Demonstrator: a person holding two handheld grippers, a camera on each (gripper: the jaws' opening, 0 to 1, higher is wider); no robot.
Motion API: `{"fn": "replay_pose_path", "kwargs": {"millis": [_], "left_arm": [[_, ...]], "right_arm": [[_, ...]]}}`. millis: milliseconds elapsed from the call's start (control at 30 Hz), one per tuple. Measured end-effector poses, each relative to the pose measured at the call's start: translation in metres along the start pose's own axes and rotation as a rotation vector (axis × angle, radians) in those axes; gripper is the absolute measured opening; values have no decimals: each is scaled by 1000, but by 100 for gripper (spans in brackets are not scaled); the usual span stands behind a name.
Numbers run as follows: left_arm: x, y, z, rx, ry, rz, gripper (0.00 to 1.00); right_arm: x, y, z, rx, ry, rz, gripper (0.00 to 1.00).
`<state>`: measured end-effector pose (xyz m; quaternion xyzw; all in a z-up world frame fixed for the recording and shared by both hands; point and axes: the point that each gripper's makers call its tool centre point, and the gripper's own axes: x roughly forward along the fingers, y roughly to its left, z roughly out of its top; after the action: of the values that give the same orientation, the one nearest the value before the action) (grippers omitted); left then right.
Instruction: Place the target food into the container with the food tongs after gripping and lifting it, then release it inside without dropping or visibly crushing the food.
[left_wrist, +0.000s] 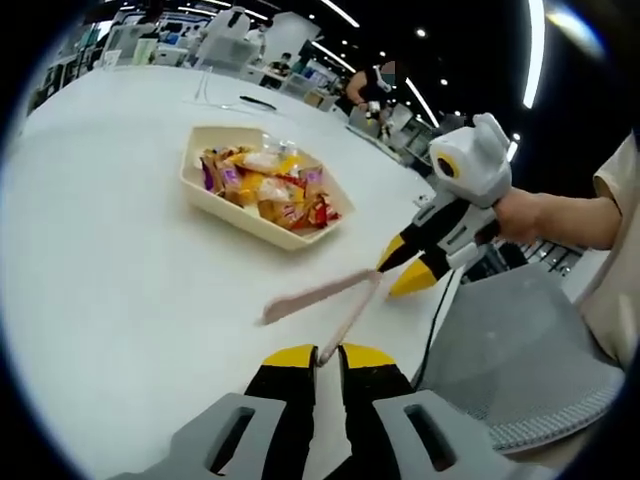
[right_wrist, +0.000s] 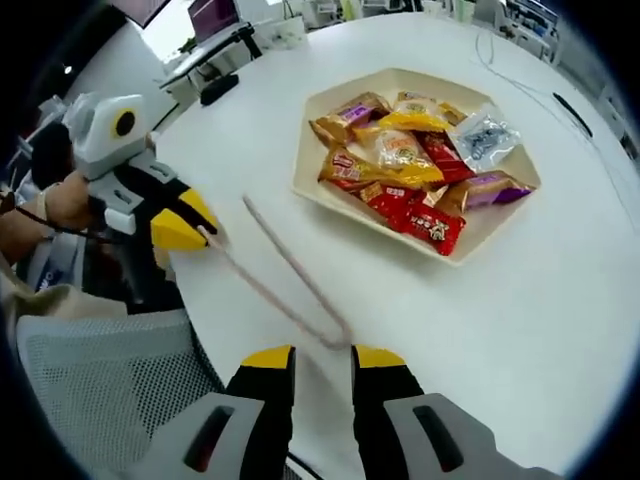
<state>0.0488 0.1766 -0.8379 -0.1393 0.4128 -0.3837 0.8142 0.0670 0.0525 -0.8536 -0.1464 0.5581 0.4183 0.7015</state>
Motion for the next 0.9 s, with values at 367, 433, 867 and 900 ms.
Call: {"fn": "replay_pose_path", "kwargs": {"millis": [367,433,867,900], "left_arm": [[0,4,-9,-15,-7,27,7],[2,7,-12,-24,-1,34,7],[-17,19,-11,-16,-43,143,25],[-22,18,-11,-20,-48,156,27]], "right_arm": [[-31,-5,-24,101,-94,-23,21],[-37,-5,-29,110,-108,-35,21],[-95,-14,-22,203,-405,-141,21],[-106,-8,-12,215,-497,-117,23]]}}
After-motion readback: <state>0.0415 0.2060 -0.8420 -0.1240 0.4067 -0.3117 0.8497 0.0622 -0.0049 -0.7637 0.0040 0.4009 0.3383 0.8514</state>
